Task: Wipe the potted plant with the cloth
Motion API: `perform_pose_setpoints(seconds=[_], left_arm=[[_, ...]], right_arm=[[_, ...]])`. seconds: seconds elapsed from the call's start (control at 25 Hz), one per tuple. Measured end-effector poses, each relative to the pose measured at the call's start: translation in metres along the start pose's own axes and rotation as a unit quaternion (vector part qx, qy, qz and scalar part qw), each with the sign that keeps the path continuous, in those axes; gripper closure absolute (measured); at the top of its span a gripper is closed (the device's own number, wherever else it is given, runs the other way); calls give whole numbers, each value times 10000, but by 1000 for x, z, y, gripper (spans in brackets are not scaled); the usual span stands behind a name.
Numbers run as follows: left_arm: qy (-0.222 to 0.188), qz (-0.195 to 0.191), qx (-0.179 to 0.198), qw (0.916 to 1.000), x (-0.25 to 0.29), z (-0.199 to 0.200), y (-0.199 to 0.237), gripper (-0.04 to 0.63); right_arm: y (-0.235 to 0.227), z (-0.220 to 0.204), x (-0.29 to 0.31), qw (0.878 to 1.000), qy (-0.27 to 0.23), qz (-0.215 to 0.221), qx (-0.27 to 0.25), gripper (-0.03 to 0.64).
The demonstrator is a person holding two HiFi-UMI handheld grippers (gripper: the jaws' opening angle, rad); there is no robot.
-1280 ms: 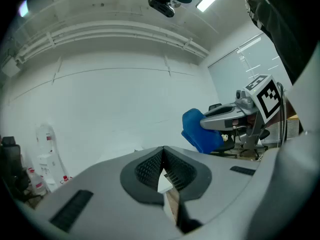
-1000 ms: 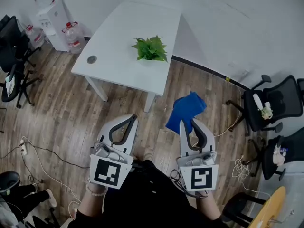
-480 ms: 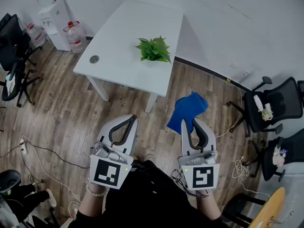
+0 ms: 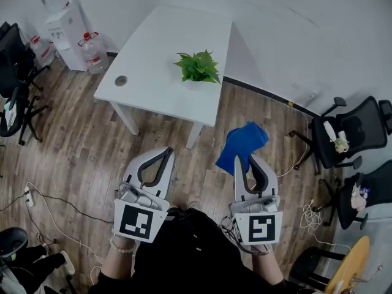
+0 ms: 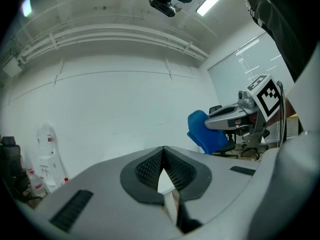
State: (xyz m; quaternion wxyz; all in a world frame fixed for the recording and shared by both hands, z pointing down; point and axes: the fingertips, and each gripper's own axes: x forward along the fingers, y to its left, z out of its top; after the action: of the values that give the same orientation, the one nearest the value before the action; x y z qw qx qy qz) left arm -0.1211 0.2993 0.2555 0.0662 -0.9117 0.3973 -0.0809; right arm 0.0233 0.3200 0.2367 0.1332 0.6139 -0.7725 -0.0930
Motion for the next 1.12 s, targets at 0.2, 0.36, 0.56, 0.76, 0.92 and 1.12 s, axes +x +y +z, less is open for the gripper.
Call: perform_pose_setpoints(seconds=[0.2,0.36,0.56,0.76,0.92,1.12], left_arm=[[-33,-27,55,10000,-12,-4,6,581],[-19,-6,30,10000,-19,-8,12,581],[-36,46,33,10000,-19,-7,19,581],[-35,141,75,9999,-10,-11,25,581],[40,263,50,9996,7,-14,32,581],[100,413,70,9991,42,-14,42,581]], right_arm=[[11,-1,-4,9999,76,-92,-4,531],[20,-5,-8,9998,186,-87,26,531],[15,-6,-3,9996,228,-142,0,531],[6,-10,12,9998,180,-113,-58,531],[-5,-17,33,9999,158,-27,-28,531],[-29,-29,67,9998,154,75,73,531]])
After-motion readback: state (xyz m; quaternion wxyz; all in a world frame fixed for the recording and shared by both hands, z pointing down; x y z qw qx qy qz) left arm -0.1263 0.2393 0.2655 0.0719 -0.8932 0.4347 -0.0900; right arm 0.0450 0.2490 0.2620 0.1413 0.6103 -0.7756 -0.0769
